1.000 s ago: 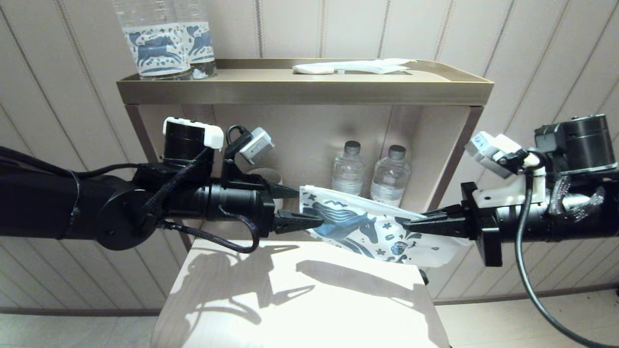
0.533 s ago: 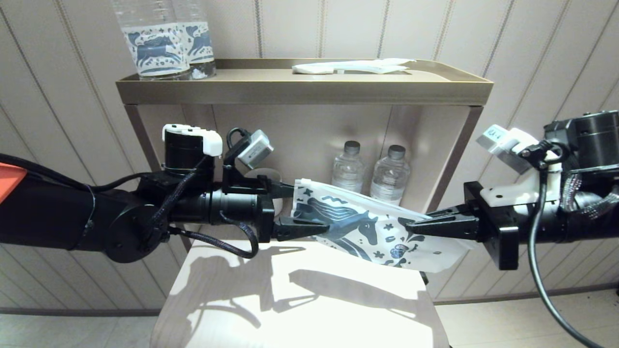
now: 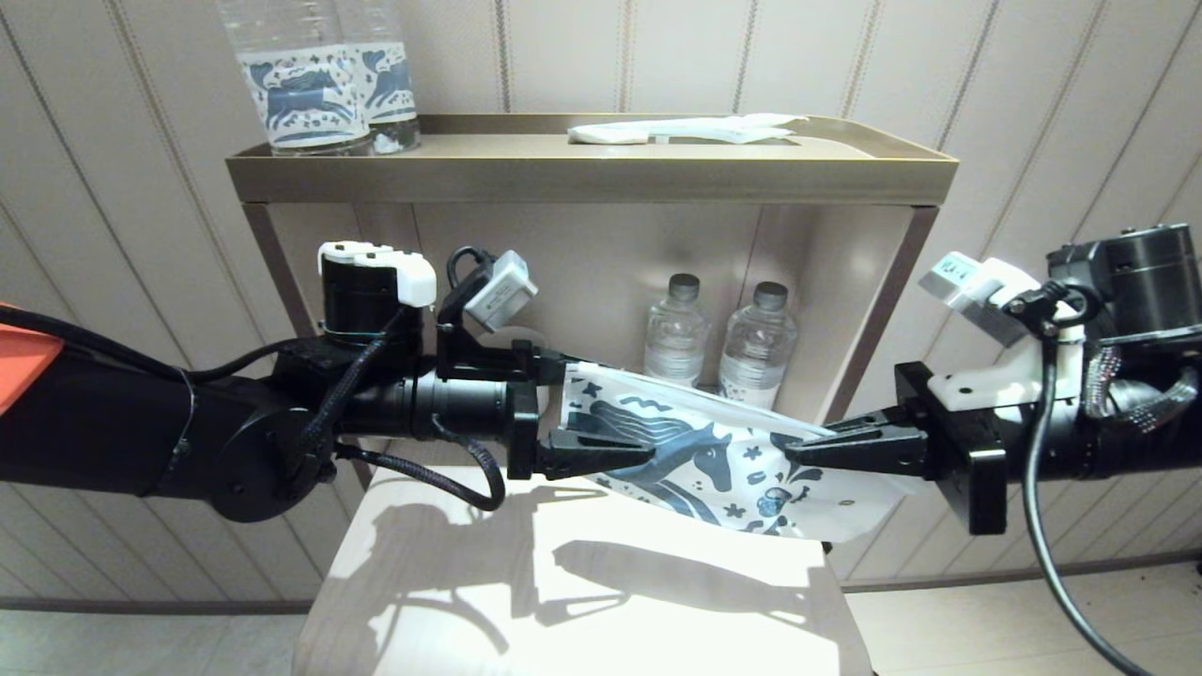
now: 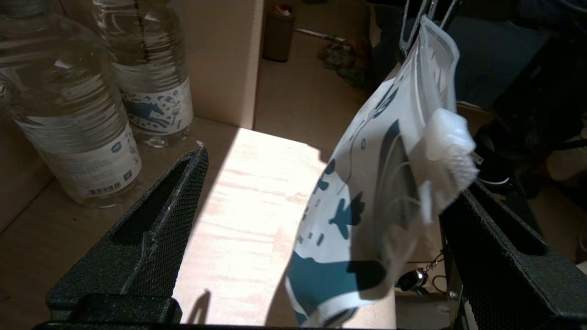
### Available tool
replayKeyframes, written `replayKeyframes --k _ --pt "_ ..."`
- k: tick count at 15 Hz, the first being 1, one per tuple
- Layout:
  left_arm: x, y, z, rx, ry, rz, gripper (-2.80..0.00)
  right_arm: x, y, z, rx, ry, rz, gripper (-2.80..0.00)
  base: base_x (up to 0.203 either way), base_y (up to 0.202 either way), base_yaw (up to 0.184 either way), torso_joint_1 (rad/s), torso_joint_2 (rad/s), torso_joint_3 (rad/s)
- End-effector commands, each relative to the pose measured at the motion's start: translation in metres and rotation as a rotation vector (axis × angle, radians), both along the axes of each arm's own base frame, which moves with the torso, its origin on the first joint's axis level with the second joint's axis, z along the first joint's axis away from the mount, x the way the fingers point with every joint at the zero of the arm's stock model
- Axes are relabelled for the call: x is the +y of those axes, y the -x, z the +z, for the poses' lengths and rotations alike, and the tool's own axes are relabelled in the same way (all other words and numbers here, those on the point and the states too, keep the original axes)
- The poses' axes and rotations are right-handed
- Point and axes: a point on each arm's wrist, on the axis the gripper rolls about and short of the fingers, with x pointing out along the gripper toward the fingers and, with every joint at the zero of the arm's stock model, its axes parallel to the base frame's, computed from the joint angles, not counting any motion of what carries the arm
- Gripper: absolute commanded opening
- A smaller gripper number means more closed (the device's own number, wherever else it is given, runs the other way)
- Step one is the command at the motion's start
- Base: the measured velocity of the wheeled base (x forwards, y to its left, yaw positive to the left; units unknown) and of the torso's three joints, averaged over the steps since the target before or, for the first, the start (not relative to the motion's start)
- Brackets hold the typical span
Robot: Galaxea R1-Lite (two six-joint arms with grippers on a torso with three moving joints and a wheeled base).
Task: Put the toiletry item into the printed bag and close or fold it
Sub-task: Hand it to the other hand
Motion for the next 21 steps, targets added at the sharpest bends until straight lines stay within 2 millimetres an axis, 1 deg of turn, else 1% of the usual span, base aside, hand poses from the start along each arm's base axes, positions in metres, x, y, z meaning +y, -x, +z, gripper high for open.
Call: replayKeyframes --k 1,4,6,9,11,13,14,21 --pt "-0.001 0.001 0.001 -0.005 0.005 -0.011 0.00 0.000 -0.001 -0.002 0.003 0.000 0.007 -2.80 0.000 0.000 0.000 0.000 0.00 0.000" --pt "-0.004 0.003 -0.001 -0.002 0.002 -0.021 0.00 0.000 0.000 -0.001 0.002 -0.001 0.009 -2.80 0.000 0.000 0.000 0.000 0.00 0.000" --pt "-0.009 0.006 -0.004 0.009 -0.004 -0.037 0.00 0.002 0.001 -0.001 0.003 -0.002 0.015 -2.80 0.000 0.000 0.000 0.000 0.00 0.000" --pt "-0.014 0.009 -0.003 0.000 0.007 -0.053 0.00 0.002 0.002 -0.001 0.003 -0.002 0.017 -2.80 0.000 0.000 0.000 0.000 0.00 0.000" --pt "-0.022 0.014 -0.006 0.002 0.005 -0.077 0.00 0.004 0.002 -0.002 0.007 0.000 0.023 -2.80 0.000 0.000 0.000 0.000 0.00 0.000" --pt "-0.024 0.016 -0.007 0.007 0.003 -0.081 0.00 0.004 0.002 -0.002 0.008 0.000 0.024 -2.80 0.000 0.000 0.000 0.000 0.00 0.000" --pt "-0.025 0.017 -0.009 0.012 0.000 -0.082 -2.80 0.004 0.001 -0.003 0.009 0.000 0.024 -2.80 0.000 0.000 0.000 0.000 0.00 0.000" --pt "-0.022 0.020 -0.005 0.004 0.005 -0.081 -2.80 0.004 0.001 -0.005 0.013 0.003 0.021 -2.80 0.000 0.000 0.000 0.000 0.00 0.000"
